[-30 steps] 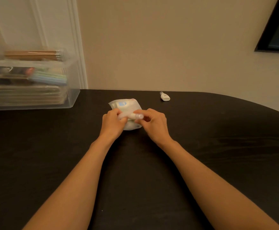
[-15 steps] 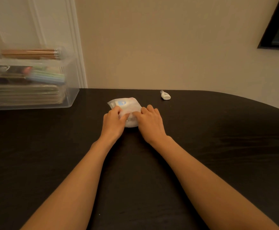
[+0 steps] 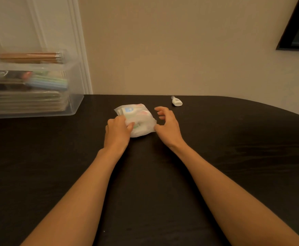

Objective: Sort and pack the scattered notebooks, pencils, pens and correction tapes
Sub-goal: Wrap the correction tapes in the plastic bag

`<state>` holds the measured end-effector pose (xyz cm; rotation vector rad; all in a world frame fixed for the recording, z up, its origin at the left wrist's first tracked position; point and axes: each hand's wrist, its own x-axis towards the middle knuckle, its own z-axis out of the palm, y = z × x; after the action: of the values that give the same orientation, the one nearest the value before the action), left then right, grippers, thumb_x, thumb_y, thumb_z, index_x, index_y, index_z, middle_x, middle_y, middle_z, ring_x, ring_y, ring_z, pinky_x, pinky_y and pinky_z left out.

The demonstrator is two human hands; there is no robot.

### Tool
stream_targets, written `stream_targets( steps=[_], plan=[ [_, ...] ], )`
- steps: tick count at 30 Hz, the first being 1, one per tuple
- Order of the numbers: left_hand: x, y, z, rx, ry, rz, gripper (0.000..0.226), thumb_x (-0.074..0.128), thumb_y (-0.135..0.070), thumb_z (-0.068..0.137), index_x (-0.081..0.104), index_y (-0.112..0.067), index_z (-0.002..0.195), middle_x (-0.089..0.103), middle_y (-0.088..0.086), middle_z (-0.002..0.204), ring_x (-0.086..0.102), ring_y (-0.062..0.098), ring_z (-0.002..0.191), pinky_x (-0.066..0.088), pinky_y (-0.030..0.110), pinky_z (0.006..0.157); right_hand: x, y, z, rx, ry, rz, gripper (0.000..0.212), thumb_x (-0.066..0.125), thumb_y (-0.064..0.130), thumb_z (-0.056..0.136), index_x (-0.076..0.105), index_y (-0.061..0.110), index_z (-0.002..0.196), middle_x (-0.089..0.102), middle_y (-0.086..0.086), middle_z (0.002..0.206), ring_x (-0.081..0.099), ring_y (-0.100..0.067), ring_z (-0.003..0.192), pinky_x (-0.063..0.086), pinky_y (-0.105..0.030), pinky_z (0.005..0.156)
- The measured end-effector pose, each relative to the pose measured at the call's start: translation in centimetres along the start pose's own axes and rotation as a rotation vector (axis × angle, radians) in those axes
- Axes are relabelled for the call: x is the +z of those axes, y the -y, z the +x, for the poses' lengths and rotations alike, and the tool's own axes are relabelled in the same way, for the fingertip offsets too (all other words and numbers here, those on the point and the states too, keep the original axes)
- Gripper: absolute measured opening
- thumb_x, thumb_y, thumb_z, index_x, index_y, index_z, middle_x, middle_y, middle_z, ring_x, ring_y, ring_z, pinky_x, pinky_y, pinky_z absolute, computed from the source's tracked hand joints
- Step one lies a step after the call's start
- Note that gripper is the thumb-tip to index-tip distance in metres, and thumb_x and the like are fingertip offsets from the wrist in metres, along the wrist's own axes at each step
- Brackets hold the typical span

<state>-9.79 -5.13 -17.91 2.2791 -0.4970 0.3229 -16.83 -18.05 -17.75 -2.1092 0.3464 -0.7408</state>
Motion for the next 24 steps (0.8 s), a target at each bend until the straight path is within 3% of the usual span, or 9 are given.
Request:
stream_targets(
  steps=[3,6,10,13,19,24],
  plan=[
    [0.3,0.0,0.3,-0.041,-0.006,0.015,0.026,0.052,-0.026,0.092,0.059,-0.002,0.100,0.057,0.016,0.102,0.042,0.019,0.082,0.033,0.030,0.065,0.3,-0.1,0.3,-0.005,0.132,-0.087,0.033,0.051,0.000,0.084,0.058,0.012,0.114,0.047,0.001,0.121,0.045,-0.013,0.113,0.042,-0.029,0.096],
    [0.6,0.0,0.5,-0.011,-0.018,-0.026,0.021,0.054,-0.020,0.091,0.060,0.000,0.093,0.060,0.019,0.098,0.050,0.024,0.085,0.033,0.029,0.063,0.4,-0.2,0.7,0.005,0.146,-0.126,0.022,0.050,0.003,0.086,0.060,0.008,0.104,0.045,0.003,0.113,0.046,-0.015,0.109,0.044,-0.031,0.094],
    [0.8,-0.1,0.8,0.018,-0.057,-0.044,0.020,0.055,-0.018,0.090,0.062,0.000,0.098,0.061,0.018,0.099,0.055,0.029,0.093,0.038,0.028,0.066,0.7,-0.3,1.2,-0.046,0.218,-0.200,0.039,0.046,0.000,0.086,0.055,0.005,0.124,0.044,-0.001,0.123,0.043,-0.016,0.114,0.040,-0.027,0.094],
    [0.7,0.2,1.1,0.026,-0.093,-0.062,0.015,0.051,-0.005,0.088,0.064,0.002,0.088,0.062,0.017,0.087,0.058,0.029,0.084,0.035,0.024,0.053,0.9,-0.5,1.3,-0.068,0.260,-0.238,0.049,0.046,0.000,0.085,0.049,0.008,0.134,0.040,0.000,0.133,0.035,-0.016,0.121,0.032,-0.022,0.094],
    [0.7,0.4,2.3,-0.061,-0.089,-0.085,0.028,0.054,-0.005,0.087,0.052,-0.011,0.059,0.047,0.000,0.060,0.046,0.013,0.059,0.028,0.020,0.045,0.9,-0.5,1.6,-0.002,0.285,-0.145,0.050,0.051,0.000,0.082,0.049,0.008,0.131,0.035,0.000,0.132,0.038,-0.018,0.117,0.040,-0.031,0.100],
    [1.0,-0.1,3.2,-0.049,-0.051,-0.136,0.034,0.060,-0.012,0.081,0.041,-0.017,0.053,0.042,0.000,0.059,0.043,0.017,0.064,0.025,0.021,0.045,1.1,-0.5,2.2,0.076,0.242,-0.040,0.057,0.053,0.000,0.078,0.042,0.015,0.132,0.025,-0.002,0.133,0.046,-0.020,0.104,0.046,-0.029,0.087]
  ],
)
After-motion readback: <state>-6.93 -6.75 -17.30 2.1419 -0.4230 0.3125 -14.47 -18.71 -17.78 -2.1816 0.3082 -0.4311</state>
